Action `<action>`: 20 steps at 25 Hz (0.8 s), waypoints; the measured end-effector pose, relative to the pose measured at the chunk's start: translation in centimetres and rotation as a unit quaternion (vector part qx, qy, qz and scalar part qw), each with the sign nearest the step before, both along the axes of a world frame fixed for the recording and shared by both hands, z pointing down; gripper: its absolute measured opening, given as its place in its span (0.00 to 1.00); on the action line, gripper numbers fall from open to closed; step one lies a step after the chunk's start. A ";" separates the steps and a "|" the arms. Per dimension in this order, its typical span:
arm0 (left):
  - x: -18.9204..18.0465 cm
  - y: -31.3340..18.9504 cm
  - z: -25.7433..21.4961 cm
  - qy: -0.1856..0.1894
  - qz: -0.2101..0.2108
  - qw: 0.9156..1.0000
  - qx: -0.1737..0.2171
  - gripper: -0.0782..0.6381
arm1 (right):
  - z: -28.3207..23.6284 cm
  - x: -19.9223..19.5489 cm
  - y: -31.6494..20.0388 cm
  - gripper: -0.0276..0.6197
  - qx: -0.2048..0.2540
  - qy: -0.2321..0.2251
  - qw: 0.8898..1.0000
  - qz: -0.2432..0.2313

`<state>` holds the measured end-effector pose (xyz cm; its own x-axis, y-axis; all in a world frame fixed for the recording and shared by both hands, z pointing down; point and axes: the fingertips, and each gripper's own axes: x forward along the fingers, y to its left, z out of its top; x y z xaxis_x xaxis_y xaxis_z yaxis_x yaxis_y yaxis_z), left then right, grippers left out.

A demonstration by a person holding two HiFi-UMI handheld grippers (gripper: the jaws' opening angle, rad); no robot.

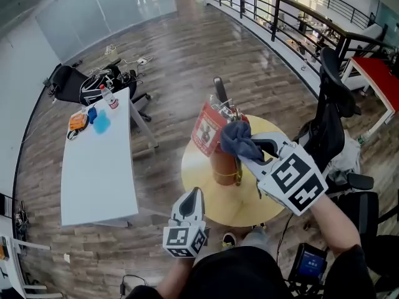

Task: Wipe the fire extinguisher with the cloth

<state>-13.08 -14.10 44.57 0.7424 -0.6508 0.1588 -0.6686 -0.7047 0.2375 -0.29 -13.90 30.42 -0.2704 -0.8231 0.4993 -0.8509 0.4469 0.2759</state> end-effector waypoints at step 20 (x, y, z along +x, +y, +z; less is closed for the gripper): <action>-0.1 0.1 0.7 0.000 0.001 1.000 -0.012 0.14 | 18.9 2.0 1.8 0.19 -0.175 -0.058 0.981 0.060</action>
<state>-13.23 -13.96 45.31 0.7438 -0.6452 0.1744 -0.6671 -0.7004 0.2538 1.73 -12.14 49.30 -0.2531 -0.6361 0.7289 -0.9199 0.3915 0.0222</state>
